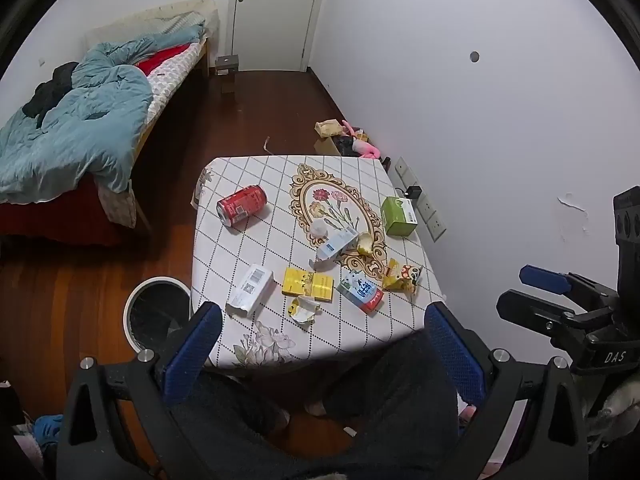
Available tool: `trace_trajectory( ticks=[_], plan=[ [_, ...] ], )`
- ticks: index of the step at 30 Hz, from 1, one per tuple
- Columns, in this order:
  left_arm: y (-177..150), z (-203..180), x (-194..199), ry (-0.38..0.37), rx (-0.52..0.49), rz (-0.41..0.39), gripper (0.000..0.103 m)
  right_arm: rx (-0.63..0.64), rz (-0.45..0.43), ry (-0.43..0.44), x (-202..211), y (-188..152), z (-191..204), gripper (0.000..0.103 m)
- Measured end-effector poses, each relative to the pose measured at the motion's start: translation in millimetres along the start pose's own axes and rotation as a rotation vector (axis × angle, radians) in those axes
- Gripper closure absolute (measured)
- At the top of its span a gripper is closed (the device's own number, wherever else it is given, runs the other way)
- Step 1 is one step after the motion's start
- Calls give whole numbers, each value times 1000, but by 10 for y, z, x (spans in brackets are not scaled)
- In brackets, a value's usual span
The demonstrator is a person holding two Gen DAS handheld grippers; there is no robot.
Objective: Collect trash
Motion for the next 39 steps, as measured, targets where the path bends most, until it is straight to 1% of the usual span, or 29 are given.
trace_trajectory(
  ticks=[12,14,15,25,34,39],
  plan=[
    [-59,-20,-44,-8,-2,5,0,16,0,-5,-15,10,3,0],
    [-46,-18,-110,-15,1,3,0,17,0,-5,-13,10,8,0],
    [-3,-59,-59,-19,5,0,0,15,-1,-4,0,29,0,0],
    [31,-84,-3,-88,43,-6,0,16,2,16,-40,49,35,0],
    [62,-76,28,-99,55,-17,0,9,-9,41,-13,73,32,0],
    [67,-80,33,-108,55,-25,0,8,-8,42,-10,92,39,0]
  ],
)
Point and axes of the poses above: each gripper's, at about its wrist camera, not at the fingertips, and x roughly against the way its jaws point, z to its left, y to its top, the point moved 7 cm from there along -x, roughly the way its jaws point, and after that the axes turned 14 degrees about -z, right-handed, at the moved point
